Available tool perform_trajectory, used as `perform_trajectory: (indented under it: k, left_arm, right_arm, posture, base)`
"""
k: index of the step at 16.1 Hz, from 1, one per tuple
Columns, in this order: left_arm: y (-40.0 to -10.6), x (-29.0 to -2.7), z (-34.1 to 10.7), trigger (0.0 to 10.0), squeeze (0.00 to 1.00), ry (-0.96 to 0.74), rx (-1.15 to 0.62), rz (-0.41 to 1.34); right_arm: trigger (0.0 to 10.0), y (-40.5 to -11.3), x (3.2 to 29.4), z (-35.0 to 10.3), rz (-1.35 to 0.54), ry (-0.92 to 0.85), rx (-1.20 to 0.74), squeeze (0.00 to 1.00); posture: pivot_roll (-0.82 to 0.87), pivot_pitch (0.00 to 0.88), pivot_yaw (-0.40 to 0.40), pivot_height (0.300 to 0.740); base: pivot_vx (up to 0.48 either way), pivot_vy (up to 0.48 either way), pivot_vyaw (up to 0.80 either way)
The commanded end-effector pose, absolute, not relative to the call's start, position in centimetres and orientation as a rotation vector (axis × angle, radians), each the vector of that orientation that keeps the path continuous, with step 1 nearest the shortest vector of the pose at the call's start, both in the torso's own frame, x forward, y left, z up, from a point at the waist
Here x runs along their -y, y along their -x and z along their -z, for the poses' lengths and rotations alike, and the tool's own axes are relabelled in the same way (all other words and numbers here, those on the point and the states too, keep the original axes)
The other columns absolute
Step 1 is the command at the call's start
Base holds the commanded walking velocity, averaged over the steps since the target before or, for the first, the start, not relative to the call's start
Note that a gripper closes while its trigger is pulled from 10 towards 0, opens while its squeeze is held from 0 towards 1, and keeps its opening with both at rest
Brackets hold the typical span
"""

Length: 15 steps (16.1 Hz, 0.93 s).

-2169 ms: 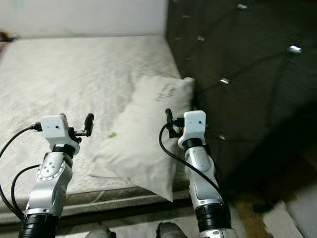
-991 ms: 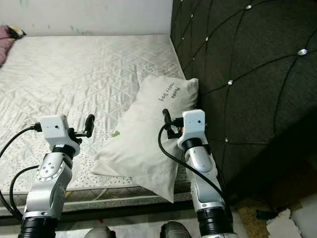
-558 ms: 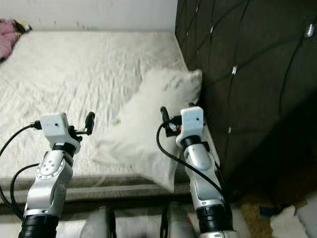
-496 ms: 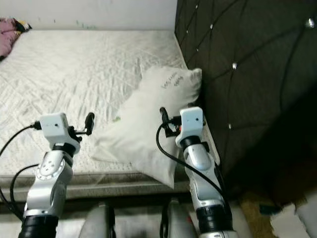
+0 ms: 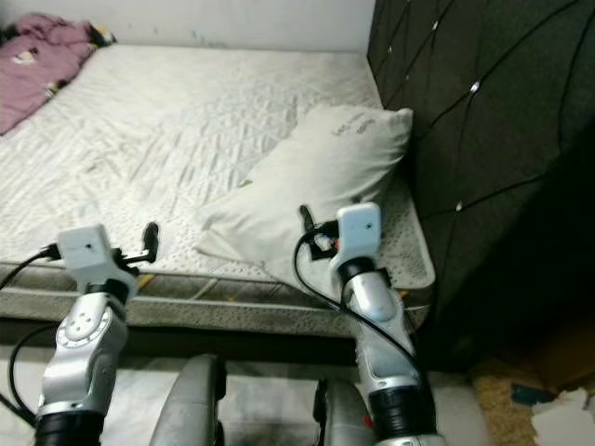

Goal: Clean up the room

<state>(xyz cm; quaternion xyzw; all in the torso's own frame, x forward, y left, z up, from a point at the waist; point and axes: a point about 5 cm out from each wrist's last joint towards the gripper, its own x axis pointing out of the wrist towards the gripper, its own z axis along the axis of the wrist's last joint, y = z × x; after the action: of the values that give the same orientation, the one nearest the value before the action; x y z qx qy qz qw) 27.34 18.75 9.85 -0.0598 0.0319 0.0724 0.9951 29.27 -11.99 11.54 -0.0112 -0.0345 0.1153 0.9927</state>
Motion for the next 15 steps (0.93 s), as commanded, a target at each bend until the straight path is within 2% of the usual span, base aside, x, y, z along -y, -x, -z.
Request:
perform_trajectory:
  k: [1, 6, 15]
  left_arm:
    - [-27.8, -18.52, -10.57, 10.0, 0.0, 0.12, -0.042, -0.134]
    - [-27.9, -18.44, -10.59, 10.0, 0.0, 0.132, -0.045, -0.134]
    - [-27.9, -17.95, -10.88, 10.0, 0.0, 0.156, -0.026, -0.1]
  right_arm:
    - [10.0, -29.58, 12.11, -12.17, -0.229, 0.032, 0.089, 0.0]
    - [10.0, -29.69, 12.02, -12.24, -0.246, 0.039, 0.085, 0.0]
    - [10.0, -30.0, 12.06, -12.45, -0.249, 0.056, 0.084, 0.0]
  posture:
    - [0.04, 0.021, -0.004, 0.631]
    - [0.04, 0.031, -0.005, 0.631]
    - [0.04, 0.038, -0.012, 0.631]
  base:
    - [0.0, 0.0, 0.0]
    - [0.0, 0.0, 0.0]
    - [0.464, 0.0, 0.0]
